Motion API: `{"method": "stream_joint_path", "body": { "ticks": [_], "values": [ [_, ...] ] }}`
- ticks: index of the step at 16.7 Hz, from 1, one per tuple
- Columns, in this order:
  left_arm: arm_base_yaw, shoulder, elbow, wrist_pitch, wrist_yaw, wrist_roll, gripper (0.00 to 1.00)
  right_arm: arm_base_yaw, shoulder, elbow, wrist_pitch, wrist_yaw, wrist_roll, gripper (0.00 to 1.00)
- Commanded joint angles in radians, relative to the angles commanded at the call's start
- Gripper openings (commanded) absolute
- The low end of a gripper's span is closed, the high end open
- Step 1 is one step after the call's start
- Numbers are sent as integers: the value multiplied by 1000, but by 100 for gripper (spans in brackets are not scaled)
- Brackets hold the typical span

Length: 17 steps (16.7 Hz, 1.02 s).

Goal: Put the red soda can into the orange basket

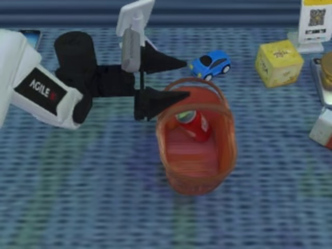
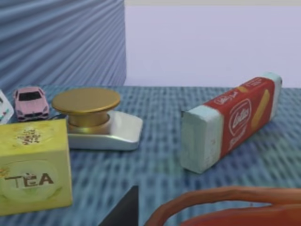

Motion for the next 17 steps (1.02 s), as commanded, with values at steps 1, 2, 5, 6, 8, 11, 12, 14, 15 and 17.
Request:
{"method": "stream_joint_path", "body": {
  "ticks": [1, 2, 5, 6, 8, 11, 12, 14, 15, 17],
  "values": [
    [0, 0, 0, 0, 0, 0, 100, 0, 0, 0, 0, 0, 0, 100],
    [0, 0, 0, 0, 0, 0, 100, 0, 0, 0, 0, 0, 0, 100],
    [0, 0, 0, 0, 0, 0, 100, 0, 0, 0, 0, 0, 0, 100],
    [0, 0, 0, 0, 0, 0, 100, 0, 0, 0, 0, 0, 0, 100],
    [-4, -1, 0, 0, -1, 0, 100, 0, 0, 0, 0, 0, 0, 100],
    [0, -28, -14, -16, -18, -5, 100, 13, 30, 30, -29, -1, -18, 100],
    [4, -56, -29, -32, -36, -11, 100, 24, 59, 58, -57, -2, -34, 100],
    [16, -142, -74, -79, -89, -24, 100, 57, 151, 148, -139, -2, -85, 100],
    [26, -200, -102, -108, -123, -32, 100, 76, 209, 204, -186, -2, -114, 100],
    [49, -340, -172, -179, -205, -49, 100, 123, 362, 353, -301, -1, -187, 100]
  ]
}}
